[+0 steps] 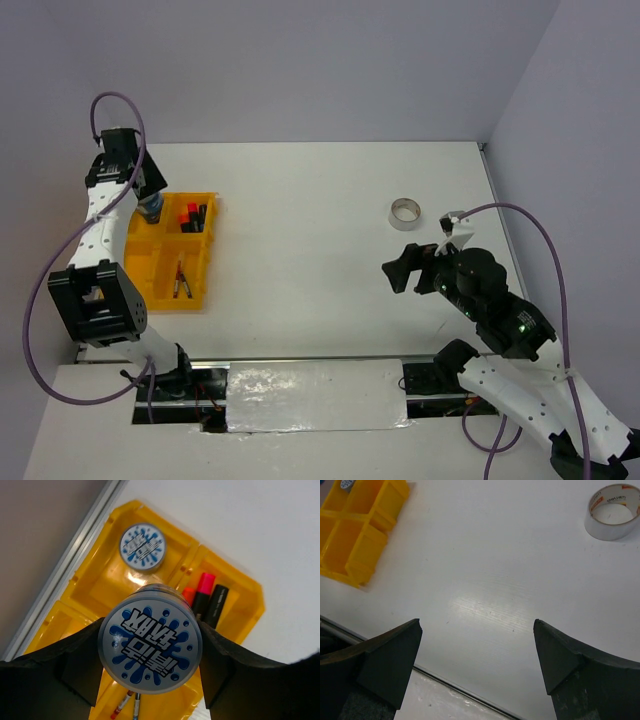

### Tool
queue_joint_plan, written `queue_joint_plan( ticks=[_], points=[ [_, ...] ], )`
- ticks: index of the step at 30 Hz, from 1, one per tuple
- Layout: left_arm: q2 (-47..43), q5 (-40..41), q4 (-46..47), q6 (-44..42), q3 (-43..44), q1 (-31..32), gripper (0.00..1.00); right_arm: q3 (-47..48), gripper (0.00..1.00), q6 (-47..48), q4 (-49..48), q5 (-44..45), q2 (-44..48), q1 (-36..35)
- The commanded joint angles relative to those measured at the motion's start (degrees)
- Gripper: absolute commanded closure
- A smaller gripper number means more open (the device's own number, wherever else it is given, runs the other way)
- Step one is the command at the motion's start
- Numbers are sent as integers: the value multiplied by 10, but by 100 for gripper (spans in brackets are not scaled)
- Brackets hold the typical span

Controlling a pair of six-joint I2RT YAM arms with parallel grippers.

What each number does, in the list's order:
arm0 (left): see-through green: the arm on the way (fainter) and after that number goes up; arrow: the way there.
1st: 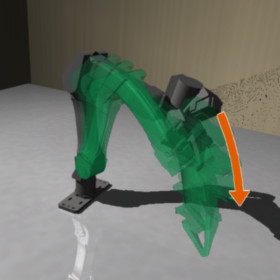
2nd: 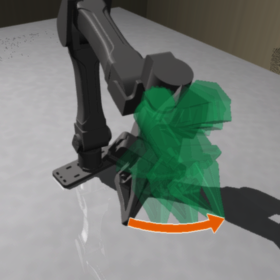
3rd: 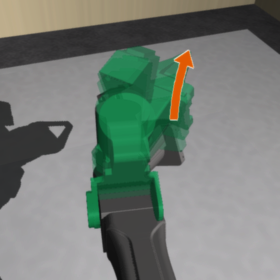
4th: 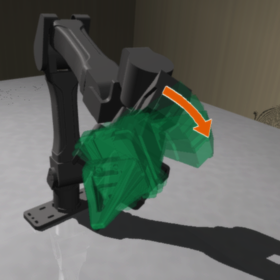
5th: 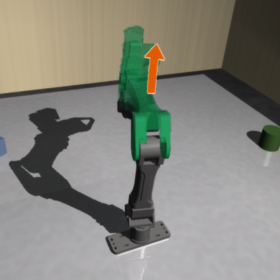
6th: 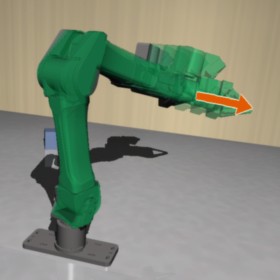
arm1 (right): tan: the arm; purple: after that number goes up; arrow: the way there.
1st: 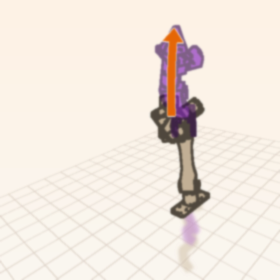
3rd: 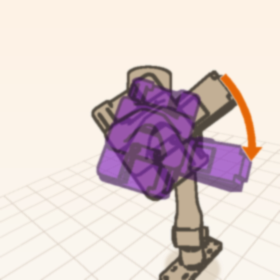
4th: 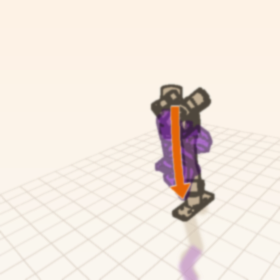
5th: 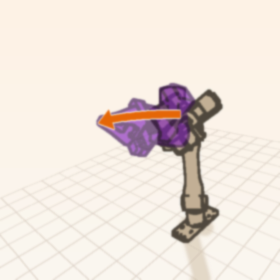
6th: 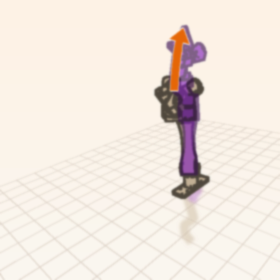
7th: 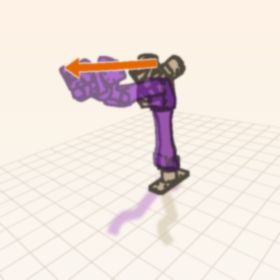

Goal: Sort the stationery into containers
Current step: Place the stationery in the storage box.

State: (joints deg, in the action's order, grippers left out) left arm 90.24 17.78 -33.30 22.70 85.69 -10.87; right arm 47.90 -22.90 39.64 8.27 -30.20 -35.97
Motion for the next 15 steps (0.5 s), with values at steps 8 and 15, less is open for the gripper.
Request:
queue_joint_plan(
  ticks=[8,15],
  points=[
    [12,-41,43,9,-38,-55,100,-15,0,28,-40,-57,-7,1],
    [64,-11,24,16,-18,-67,98,-6,0,26,-42,-63,-21,1]
  ],
)
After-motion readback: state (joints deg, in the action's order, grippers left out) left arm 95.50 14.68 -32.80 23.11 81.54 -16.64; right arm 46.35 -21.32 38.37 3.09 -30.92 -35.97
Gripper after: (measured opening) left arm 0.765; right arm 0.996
